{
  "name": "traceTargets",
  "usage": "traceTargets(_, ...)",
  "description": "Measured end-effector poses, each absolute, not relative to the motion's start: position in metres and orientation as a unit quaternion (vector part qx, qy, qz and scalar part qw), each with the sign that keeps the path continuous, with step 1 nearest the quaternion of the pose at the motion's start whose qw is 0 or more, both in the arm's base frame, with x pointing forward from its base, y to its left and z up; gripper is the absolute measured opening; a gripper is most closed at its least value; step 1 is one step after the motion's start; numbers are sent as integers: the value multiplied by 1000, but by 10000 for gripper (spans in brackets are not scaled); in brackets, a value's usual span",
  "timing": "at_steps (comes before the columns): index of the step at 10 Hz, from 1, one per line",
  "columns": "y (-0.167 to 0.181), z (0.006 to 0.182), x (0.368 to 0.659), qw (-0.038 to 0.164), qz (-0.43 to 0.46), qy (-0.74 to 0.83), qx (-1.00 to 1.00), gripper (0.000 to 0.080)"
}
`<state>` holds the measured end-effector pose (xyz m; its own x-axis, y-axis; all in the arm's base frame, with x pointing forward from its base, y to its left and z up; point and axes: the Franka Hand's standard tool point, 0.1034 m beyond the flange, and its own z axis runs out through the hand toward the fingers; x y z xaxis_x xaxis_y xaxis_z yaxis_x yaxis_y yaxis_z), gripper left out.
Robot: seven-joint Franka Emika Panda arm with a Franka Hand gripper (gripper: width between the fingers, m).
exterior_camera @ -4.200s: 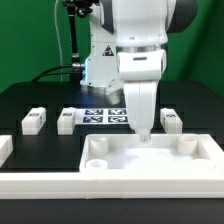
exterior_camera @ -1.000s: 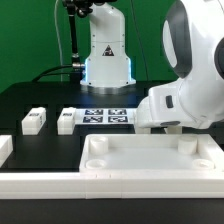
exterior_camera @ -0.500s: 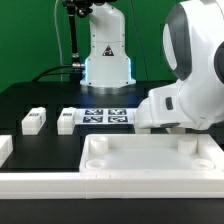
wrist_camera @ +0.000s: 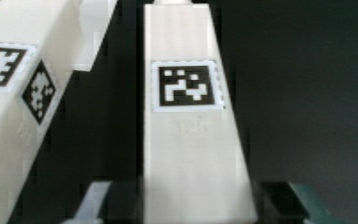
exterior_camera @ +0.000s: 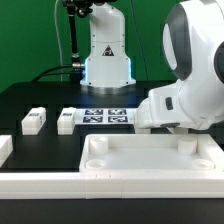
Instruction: Assemble desk
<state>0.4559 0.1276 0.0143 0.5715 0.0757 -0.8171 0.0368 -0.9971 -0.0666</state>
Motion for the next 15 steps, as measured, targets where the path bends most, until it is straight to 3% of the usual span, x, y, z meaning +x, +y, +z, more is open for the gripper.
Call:
traceTargets(1,127,16,457,23,462,-36,-886,285)
traceTargets(3,117,68,487,44,456,-69,-886,288)
traceTargets(4,108,88,499,53,439,-77,-893,288)
traceTargets(5,103,102,499,50,443,-73,-892,288)
traceTargets(7,108,94,511,52,399,-74,-913,288)
traceTargets(9,109,100,513,49,344,-71,-935,288)
traceTargets(10,114,116,525,54,319,-74,-944,288)
traceTargets(12,99,170,556,72,262,-64,-960,288)
traceTargets(15,96,171,570,66,151,-54,-985,288)
